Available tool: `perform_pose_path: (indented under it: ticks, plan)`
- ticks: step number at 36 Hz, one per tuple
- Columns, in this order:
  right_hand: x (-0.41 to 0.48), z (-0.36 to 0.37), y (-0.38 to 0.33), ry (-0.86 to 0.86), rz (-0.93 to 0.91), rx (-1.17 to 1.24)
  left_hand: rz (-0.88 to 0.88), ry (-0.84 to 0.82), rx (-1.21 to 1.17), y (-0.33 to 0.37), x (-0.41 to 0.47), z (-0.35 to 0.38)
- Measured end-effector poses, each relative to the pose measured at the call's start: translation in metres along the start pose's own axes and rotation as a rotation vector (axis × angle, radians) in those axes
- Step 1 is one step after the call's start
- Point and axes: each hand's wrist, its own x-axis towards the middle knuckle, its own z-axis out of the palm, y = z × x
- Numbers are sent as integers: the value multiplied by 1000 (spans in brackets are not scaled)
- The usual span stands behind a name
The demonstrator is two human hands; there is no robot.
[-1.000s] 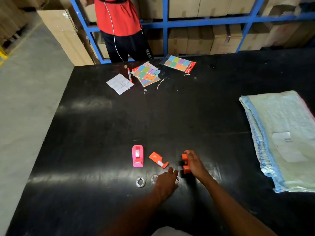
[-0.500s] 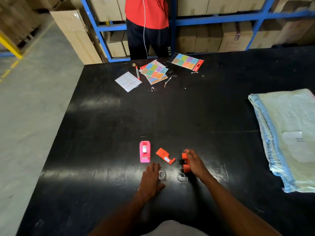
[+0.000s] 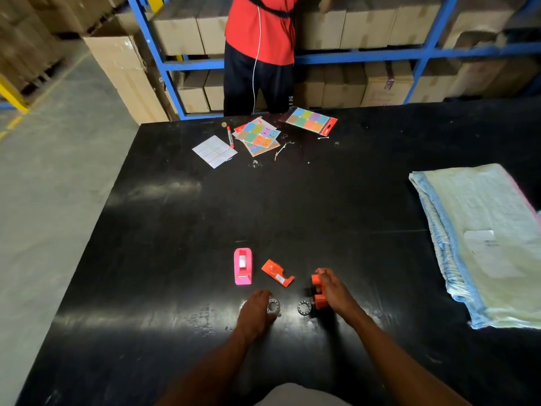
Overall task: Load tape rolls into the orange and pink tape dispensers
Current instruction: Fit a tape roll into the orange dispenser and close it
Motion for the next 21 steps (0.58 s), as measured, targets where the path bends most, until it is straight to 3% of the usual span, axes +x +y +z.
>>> perform_pose_path:
  ticks: [4,14,21]
  plan:
    - [-8,4,-5,10,-29,-14,-31,25,-175,2,-4,-4]
    - [-7,21,-7,-88,-75,-43,-14,-105,-516,22,-6,-23]
    - [-8,30,-13,-128,-168,-114,69,-153,-534,46,-2,-37]
